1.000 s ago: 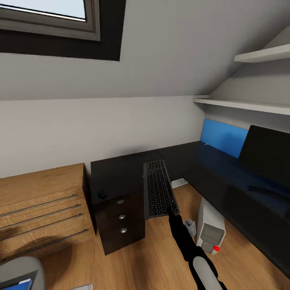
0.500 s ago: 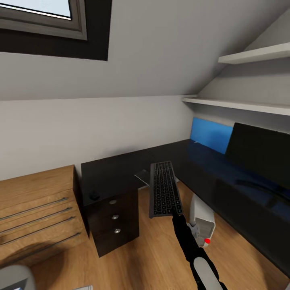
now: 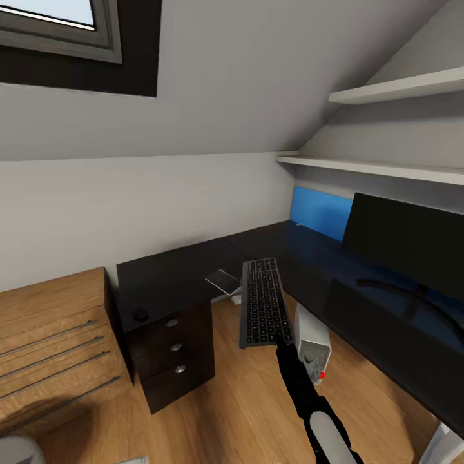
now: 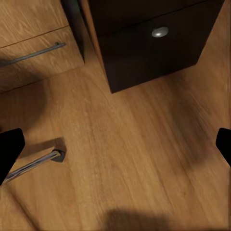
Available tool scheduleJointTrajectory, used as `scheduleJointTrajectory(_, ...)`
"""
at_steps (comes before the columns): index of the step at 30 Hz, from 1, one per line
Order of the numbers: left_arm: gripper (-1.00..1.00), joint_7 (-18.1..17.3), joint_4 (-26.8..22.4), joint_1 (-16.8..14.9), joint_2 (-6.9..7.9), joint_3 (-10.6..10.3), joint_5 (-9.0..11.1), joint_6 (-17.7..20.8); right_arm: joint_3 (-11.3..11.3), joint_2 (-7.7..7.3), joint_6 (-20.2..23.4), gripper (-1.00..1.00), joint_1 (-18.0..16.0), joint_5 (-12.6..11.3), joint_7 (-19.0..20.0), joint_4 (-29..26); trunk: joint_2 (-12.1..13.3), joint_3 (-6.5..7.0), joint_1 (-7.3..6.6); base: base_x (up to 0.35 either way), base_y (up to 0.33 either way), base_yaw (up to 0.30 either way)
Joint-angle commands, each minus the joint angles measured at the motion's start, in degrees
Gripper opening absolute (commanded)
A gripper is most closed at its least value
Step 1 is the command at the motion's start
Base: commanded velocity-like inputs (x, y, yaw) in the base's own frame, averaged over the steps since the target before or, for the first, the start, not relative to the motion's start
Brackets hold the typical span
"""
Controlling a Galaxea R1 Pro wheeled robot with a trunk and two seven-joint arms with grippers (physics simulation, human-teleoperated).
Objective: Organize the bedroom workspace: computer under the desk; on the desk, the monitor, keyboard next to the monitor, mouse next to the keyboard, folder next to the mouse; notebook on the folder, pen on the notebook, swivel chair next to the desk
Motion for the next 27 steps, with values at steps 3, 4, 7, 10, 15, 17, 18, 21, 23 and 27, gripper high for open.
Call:
scheduleJointTrajectory(3,1.00,0.1,0.0,0.0,-0.04,0.1,-0.1,-0.1,0.1,0.00,-0.5,-1.00,0.0,-0.7,0.3,0.0,0.0,-0.05,0.00,-0.012,0.013,-0.259)
scheduleJointTrajectory(4,1.00,0.1,0.0,0.0,-0.04,0.1,-0.1,-0.1,0.2,0.00,-0.5,-1.00,0.0,-0.7,0.3,0.0,0.0,-0.05,0.00,-0.004,0.004,-0.260)
scheduleJointTrajectory(7,1.00,0.1,0.0,0.0,-0.04,0.1,-0.1,-0.1,0.2,0.00,-0.5,-1.00,0.0,-0.7,0.3,0.0,0.0,-0.05,0.00,-0.002,0.002,-0.261)
scheduleJointTrajectory(10,1.00,0.1,0.2,0.0,-0.04,0.1,-0.1,-0.1,0.1,0.00,-0.5,-1.00,0.0,-0.7,0.3,0.0,0.0,-0.05,0.00,-0.001,0.001,-0.261)
scheduleJointTrajectory(15,1.00,0.1,0.3,0.0,-0.04,0.1,-0.1,-0.1,0.1,0.00,-0.5,-1.00,0.0,-0.6,0.3,0.0,0.0,-0.05,0.00,0.000,0.000,-0.261)
scheduleJointTrajectory(17,1.00,0.1,0.3,0.0,-0.04,0.1,-0.1,-0.1,0.1,0.00,-0.6,-1.00,0.0,-0.6,0.3,0.0,0.0,-0.05,0.00,0.000,0.000,-0.261)
scheduleJointTrajectory(18,1.00,0.1,0.3,0.0,-0.04,0.1,-0.1,-0.1,0.1,0.00,-0.7,-1.00,0.0,-0.6,0.3,0.0,0.0,-0.05,0.00,0.000,0.000,-0.261)
scheduleJointTrajectory(21,1.00,0.1,0.3,0.0,-0.04,0.1,-0.1,-0.1,0.1,-0.06,-1.6,-1.00,0.0,-0.6,0.3,0.0,0.0,-0.05,0.00,0.000,0.000,-0.262)
scheduleJointTrajectory(23,1.00,0.1,0.3,0.0,-0.04,0.1,-0.1,-0.1,0.1,-0.07,-2.3,-1.00,0.0,-0.6,0.3,0.0,0.0,-0.05,0.00,0.000,0.000,-0.262)
scheduleJointTrajectory(27,1.00,0.1,0.3,0.0,-0.04,0.1,-0.1,-0.1,0.2,-0.02,-2.9,-1.00,0.0,-0.6,0.3,0.2,0.0,-0.05,0.00,0.000,0.000,-0.262)
